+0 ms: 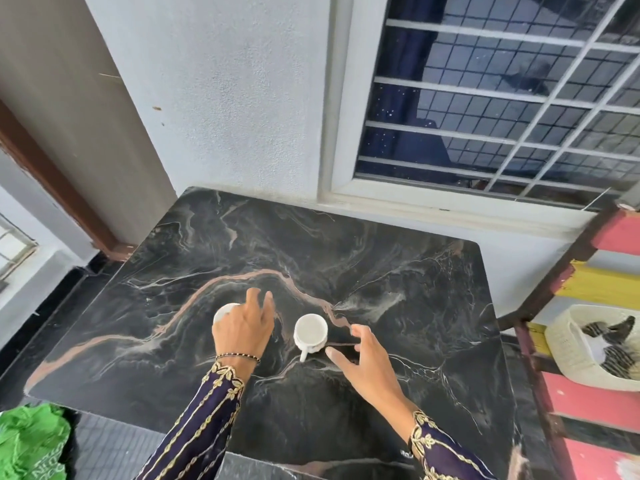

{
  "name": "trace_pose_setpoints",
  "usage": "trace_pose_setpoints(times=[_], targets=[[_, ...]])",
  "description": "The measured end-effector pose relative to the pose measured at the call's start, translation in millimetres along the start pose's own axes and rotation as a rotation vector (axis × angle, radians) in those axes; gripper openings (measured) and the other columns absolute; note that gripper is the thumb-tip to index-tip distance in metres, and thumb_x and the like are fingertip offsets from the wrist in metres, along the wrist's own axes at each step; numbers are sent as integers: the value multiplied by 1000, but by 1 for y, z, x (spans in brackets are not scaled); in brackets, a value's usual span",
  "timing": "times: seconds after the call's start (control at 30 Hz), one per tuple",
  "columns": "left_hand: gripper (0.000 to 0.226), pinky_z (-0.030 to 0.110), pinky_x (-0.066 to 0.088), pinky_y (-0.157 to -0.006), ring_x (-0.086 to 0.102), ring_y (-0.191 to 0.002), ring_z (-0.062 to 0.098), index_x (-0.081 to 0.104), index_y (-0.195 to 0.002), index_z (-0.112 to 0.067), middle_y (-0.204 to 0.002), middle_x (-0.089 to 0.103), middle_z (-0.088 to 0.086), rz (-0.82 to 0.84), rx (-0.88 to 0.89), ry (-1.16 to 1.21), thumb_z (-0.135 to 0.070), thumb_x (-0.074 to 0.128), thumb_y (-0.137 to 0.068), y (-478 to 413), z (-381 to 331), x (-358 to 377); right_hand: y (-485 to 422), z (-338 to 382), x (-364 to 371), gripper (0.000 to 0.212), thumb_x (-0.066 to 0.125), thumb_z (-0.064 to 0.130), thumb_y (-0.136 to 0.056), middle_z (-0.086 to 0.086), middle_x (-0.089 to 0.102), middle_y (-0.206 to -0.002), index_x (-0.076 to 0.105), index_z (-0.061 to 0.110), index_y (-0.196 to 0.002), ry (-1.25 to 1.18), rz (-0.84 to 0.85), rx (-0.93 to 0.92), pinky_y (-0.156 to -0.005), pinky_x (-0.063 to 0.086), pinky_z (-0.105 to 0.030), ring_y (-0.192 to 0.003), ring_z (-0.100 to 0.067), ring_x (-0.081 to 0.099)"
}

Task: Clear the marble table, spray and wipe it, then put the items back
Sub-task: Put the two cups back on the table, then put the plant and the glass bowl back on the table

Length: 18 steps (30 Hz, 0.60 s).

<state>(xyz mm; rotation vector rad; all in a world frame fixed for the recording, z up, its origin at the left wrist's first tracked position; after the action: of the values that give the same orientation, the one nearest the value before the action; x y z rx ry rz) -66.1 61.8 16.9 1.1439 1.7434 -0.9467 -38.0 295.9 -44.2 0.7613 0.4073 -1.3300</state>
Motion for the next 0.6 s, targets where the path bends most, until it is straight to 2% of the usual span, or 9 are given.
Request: trace_pose_setpoints(times=[0.17,0.3,0.43,0.6], targets=[[31,34,41,-57,68,-77,40,54,-117,-21,-76,73,12,68,160,101,-42,42,-97,21,-70,20,12,-34,-32,62,59,60,-94,8,52,-145,41,25,-143,-81,-61,37,-94,49,-27,-119,-7,60],[30,38,53,-64,69,-78,36,54,-115,-26,-78,73,8,154,273,111,-45,38,-98,45,-135,46,22,-71,-71,56,58,58,-94,10,59,-136,45,26,-138,-148,-140,66,-80,43,-13,-99,7,63],[29,38,52,-66,69,-80,33,51,-113,-28,-79,73,5,220,348,118,-47,36,-97,75,-207,77,31,-120,-118,52,61,53,-96,9,63,-129,49,23,-136,-205,-196,81,-70,43,2,-87,22,59],[28,38,51,-71,68,-83,35,49,-113,-30,-82,72,5,296,342,96,-48,35,-97,122,-313,130,46,-211,-195,48,64,47,-96,11,65,-125,51,22,-135,-242,-200,103,-70,44,1,-87,14,63]])
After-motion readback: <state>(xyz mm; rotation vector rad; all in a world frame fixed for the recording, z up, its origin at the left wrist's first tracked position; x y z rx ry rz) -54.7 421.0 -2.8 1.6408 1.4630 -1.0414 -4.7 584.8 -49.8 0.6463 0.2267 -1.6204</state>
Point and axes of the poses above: each hand's wrist, its own y-axis away from the middle knuckle, its own x-axis out of the palm, z = x × y, the point moved 3 cm from there along -y, towards the middle knuckle
